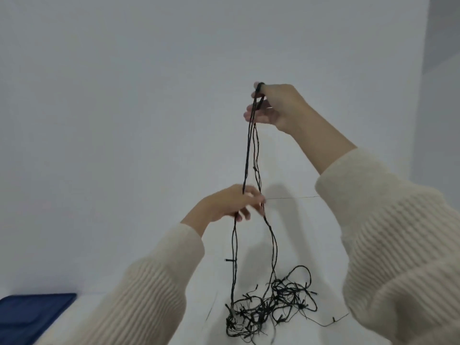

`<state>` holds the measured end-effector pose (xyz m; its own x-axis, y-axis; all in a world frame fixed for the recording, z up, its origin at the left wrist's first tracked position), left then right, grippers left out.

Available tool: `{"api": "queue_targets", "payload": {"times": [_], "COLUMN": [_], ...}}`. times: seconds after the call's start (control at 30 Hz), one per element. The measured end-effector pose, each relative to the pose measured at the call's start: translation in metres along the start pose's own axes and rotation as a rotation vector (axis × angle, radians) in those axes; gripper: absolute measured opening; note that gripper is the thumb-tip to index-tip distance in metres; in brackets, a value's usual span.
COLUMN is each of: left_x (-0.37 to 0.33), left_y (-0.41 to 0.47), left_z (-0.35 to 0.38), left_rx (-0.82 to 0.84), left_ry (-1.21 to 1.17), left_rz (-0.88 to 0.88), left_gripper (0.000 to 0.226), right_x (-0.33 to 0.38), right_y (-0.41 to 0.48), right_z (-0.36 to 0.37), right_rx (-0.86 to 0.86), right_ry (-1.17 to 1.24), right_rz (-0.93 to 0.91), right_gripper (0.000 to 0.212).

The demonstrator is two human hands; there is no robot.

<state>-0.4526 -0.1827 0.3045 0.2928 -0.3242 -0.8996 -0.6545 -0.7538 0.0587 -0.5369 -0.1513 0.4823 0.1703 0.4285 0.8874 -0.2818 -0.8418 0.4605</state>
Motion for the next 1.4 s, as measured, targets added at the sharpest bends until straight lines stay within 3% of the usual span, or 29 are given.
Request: {"api": "queue_targets", "payload": {"times": [0.03,0.1,0.2,0.27,0.33,0.37,0.5,0.57,0.73,0.83,0.97,1.07,1.13,1.2,1.3,1.4], "left_x": [0.013,0.021,-0.006,-0.032,-0.046,-0.044,0.021,0.054,0.072,0.054,0.024,0.007,0.001,-0.001,0.0,0.009], "left_y": [0.0,0.002,0.0,-0.001,-0.002,-0.002,0.002,-0.003,-0.017,-0.024,-0.024,-0.021,-0.019,-0.017,-0.014,-0.015], "left_z": [0.004,-0.004,-0.03,-0.031,-0.026,-0.023,-0.016,-0.031,-0.079,-0.088,-0.094,-0.093,-0.088,-0.078,-0.061,-0.049], "left_rx": [0.016,-0.109,-0.404,-0.426,-0.41,-0.386,-0.143,-0.122,-0.195,-0.153,-0.186,-0.222,-0.207,-0.16,-0.115,-0.098], "left_ry": [0.077,0.079,-0.288,-0.407,-0.401,-0.376,-0.145,-0.13,-0.211,-0.149,-0.165,-0.174,-0.15,-0.094,-0.068,-0.116], "left_rz": [-0.025,0.004,0.202,0.33,0.4,0.4,0.092,-0.022,-0.096,-0.084,-0.006,0.048,0.057,0.044,0.045,0.063], "left_gripper": [0.014,0.025,0.054,0.04,0.013,0.011,0.016,0.019,0.017,0.015,0.017,0.019,0.018,0.018,0.017,0.015], "right_x": [0.0,-0.003,-0.006,-0.002,0.006,0.009,-0.001,-0.02,-0.098,-0.152,-0.219,-0.245,-0.239,-0.215,-0.172,-0.16], "right_y": [0.001,0.001,-0.005,-0.011,-0.014,-0.013,-0.007,-0.005,-0.009,-0.016,-0.026,-0.048,-0.057,-0.054,-0.062,-0.069], "right_z": [-0.001,-0.001,0.011,0.022,0.023,0.017,-0.038,-0.071,-0.148,-0.176,-0.164,-0.12,-0.09,-0.052,0.014,0.055], "right_rx": [0.003,0.025,0.083,0.127,0.112,0.072,-0.196,-0.327,-0.627,-0.67,-0.381,0.131,0.416,0.501,0.627,0.724], "right_ry": [-0.034,-0.217,-0.42,-0.336,-0.124,-0.019,0.184,0.199,0.132,0.043,-0.259,-0.671,-1.007,-0.942,-0.59,-0.583], "right_rz": [0.004,0.011,0.001,-0.019,-0.043,-0.052,-0.022,0.024,0.169,0.311,0.508,0.645,0.584,0.404,0.19,0.079], "right_gripper": [0.017,0.012,0.012,0.011,0.008,0.008,0.018,0.013,0.009,0.01,0.018,0.017,0.033,0.046,0.054,0.049]}}
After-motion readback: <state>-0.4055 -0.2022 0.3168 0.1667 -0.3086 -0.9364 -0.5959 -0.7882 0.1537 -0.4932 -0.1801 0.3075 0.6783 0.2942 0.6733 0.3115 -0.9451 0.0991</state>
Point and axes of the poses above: each hand's wrist, its own y-axis towards the middle knuckle, its own z-axis out of the palm, x = y × z, the point moved 9 cm from there along y, towards the middle knuckle, and after that the axes turned 10 degrees about -y, right-handed, at the moved point
